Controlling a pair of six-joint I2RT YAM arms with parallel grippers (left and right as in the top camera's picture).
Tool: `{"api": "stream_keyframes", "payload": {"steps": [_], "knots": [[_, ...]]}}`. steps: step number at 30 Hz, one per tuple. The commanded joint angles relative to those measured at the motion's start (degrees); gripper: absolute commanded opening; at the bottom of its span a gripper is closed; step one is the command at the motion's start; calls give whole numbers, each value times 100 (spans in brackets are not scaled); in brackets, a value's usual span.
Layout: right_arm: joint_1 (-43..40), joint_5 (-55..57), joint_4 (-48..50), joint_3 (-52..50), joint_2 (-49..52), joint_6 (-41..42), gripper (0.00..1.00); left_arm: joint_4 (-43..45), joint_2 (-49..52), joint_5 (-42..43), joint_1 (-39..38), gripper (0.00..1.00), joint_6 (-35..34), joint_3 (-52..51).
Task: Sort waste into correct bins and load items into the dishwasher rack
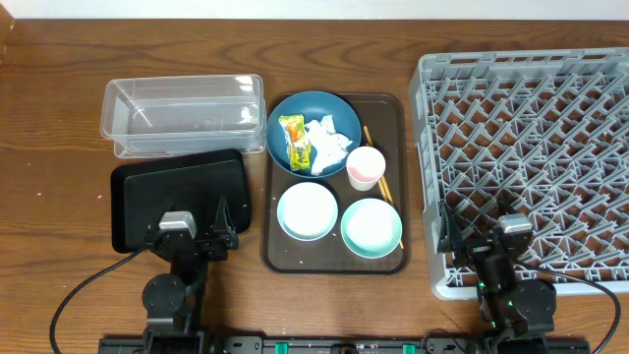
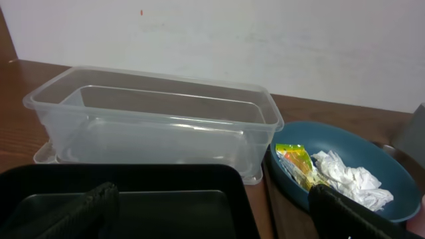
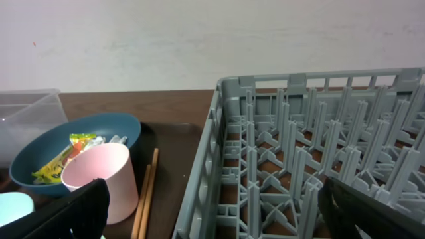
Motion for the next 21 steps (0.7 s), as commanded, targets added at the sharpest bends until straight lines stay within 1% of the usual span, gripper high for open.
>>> {"api": "stream_keyframes", "payload": {"steps": [1,7,11,14,17,21], "knots": [[-13,-87,-20,-7,28,155,99,-260,173,-4,35,93,-52,-50],[-13,-83,-61,28,203,151,99,-304,898,101,35,93,-50,234],[-13,-70,-481,354,527,7,99,-407,1657,107,33,93,-50,704],[-13,52,-826,809,929,-232,99,-761,2299,249,33,93,-48,1211],[-13,46,-1250,1416,1427,-234,99,-1268,3047,389,33,93,-46,1829],[-13,46,-2114,2448,2168,-195,99,-2122,3960,804,33,93,-46,2745]]}}
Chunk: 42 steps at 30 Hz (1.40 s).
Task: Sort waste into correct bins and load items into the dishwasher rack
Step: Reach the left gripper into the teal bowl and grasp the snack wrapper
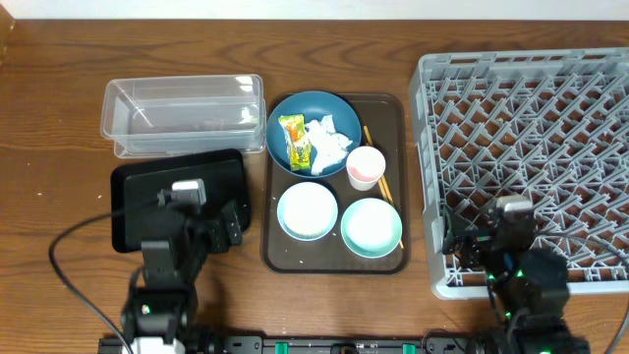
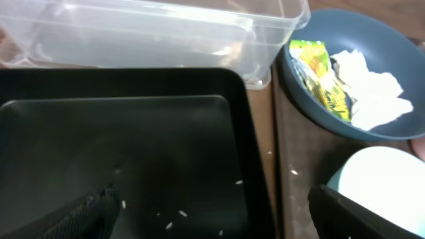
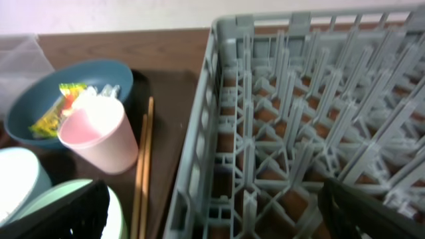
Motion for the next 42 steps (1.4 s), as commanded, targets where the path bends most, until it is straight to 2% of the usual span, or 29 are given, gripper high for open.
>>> {"api": "stream_keyframes", "payload": {"steps": [1,8,14,20,23,28,35,42], "knots": [[-13,26,-492,909,553,-74,99,-577,673,533,33,93,-31,817],[-13,26,-2087,2402,1606,-74,99,-2522,1506,752,35,93,-31,2201],[-13,-116,-2706,2962,2015,-74,99,-3104,1510,754,35,94,-33,2411],[-13,-234,-2708,2990,2011,-74,99,-3036,1510,885,35,93,-35,2411],[-13,-229,-2717,2990,2011,-76,99,-2791,1517,1198,33,94,-35,2411],[-13,-208,-2708,2990,2015,-79,99,-2330,1687,1198,26,93,-35,2520],[-13,-208,-2739,2990,2015,-76,99,-2218,2588,1178,-76,93,-33,3270],[-13,-208,-2752,2990,2015,-76,99,-1958,3783,1102,-603,92,-28,4092]]}}
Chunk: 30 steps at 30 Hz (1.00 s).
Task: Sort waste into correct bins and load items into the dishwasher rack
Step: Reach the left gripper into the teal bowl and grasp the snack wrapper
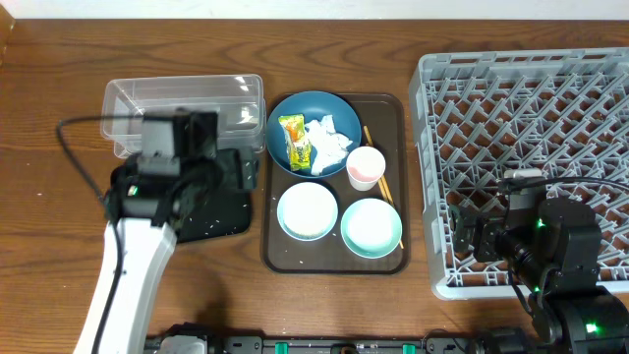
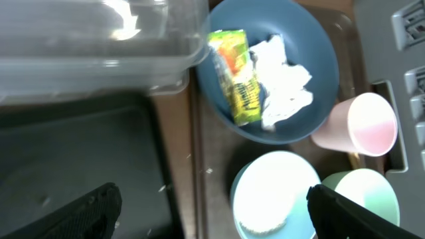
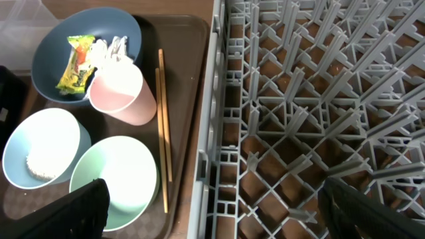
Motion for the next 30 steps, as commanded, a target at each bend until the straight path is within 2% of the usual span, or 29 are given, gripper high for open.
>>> {"api": "stream_keyframes", "payload": {"steps": [1,11,15,20,30], "knots": [[-13,-42,-11,136,-9,-55,99,149,507,-83,-289,92,-26,365],[-13,-42,-9,136,-9,-55,99,1139,1735,-1423,-1217,92,-24,433],[-13,-42,-11,136,-9,-55,99,1696,2184,-1475,-1425,92,-24,433],[-13,-42,-57,136,-9,-52,99,2295,2669,-1475,-1532,85,-26,433],[-13,-42,-74,136,-9,-52,99,3285,3453,-1478,-1569,83,-26,433]]}}
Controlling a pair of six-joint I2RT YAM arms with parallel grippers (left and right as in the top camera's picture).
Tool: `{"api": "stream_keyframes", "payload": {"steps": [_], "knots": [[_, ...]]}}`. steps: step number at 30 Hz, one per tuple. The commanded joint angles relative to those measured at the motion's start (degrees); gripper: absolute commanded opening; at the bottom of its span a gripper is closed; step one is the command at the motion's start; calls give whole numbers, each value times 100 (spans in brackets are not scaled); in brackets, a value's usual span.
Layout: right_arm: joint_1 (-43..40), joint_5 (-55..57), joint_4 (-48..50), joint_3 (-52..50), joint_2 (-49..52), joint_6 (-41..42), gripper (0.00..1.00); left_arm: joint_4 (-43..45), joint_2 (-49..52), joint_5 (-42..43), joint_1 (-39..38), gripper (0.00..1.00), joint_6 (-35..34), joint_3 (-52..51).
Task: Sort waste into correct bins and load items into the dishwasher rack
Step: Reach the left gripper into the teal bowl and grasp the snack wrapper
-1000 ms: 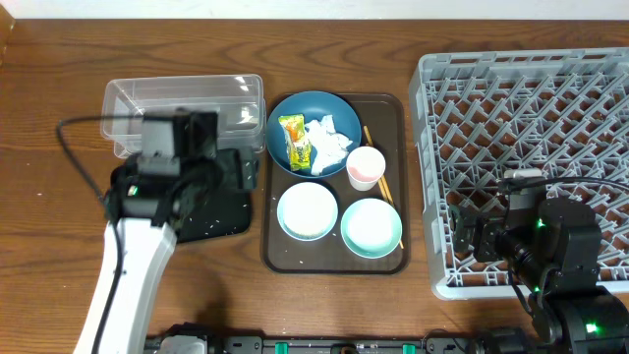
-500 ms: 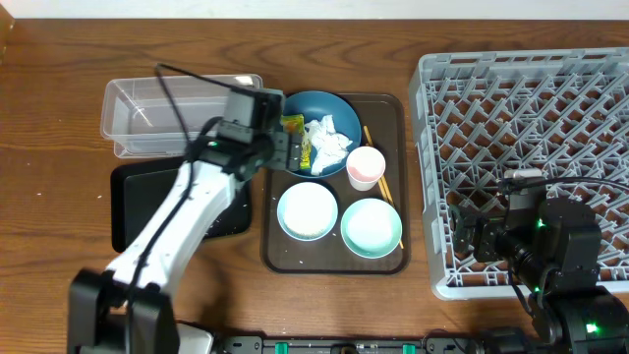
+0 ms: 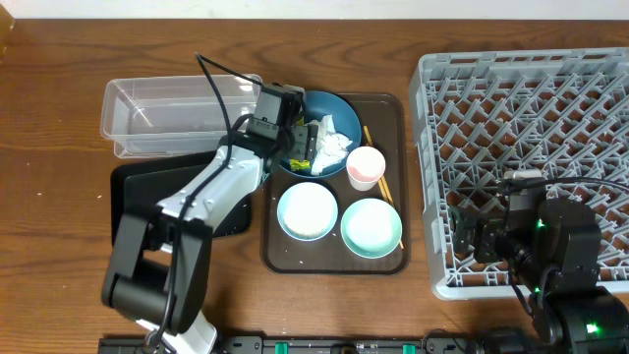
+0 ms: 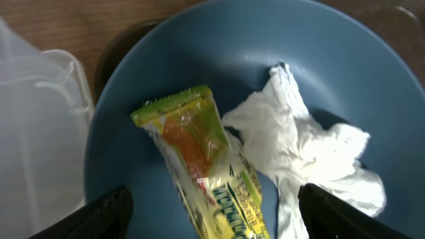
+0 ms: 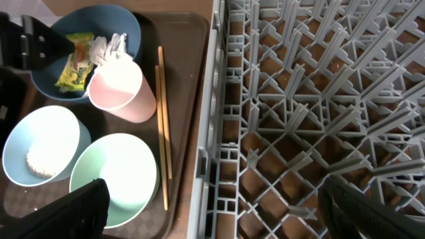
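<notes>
A blue bowl (image 3: pixel 316 110) on the brown tray holds a yellow-green wrapper (image 4: pixel 206 166) and a crumpled white tissue (image 4: pixel 312 153). My left gripper (image 3: pixel 295 140) is low over the bowl and open, one finger on each side of the wrapper. A pink cup (image 3: pixel 366 167), a light blue bowl (image 3: pixel 308 210), a green bowl (image 3: pixel 371 226) and chopsticks (image 5: pixel 163 126) also sit on the tray. My right gripper (image 3: pixel 474 241) hangs open over the front left corner of the grey rack (image 3: pixel 531 128), holding nothing.
A clear plastic bin (image 3: pixel 167 113) stands at the back left, with a black bin (image 3: pixel 138 206) in front of it. The brown tray (image 3: pixel 393 108) lies between the bins and the rack. The left arm reaches across the black bin.
My left gripper has moved right from over the bins' edge and come down over the blue bowl, open around the wrapper. The right arm has not moved.
Both grippers sat low at the table's front edge, the left facing the bins, the right facing the rack. Then both were higher and tilted down. The left was later over the bins looking at the tray, and is now at the blue bowl.
</notes>
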Motion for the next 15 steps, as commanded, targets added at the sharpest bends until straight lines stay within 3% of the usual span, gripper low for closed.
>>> {"api": "stream_keyframes", "payload": {"steps": [1,15], "knots": [[-13,-42,-11,120,-9,-55,99,236,188,-87,-24,83,-28,105],[-13,-42,-31,120,-9,-55,99,850,1025,-789,-28,83,-81,105]]}}
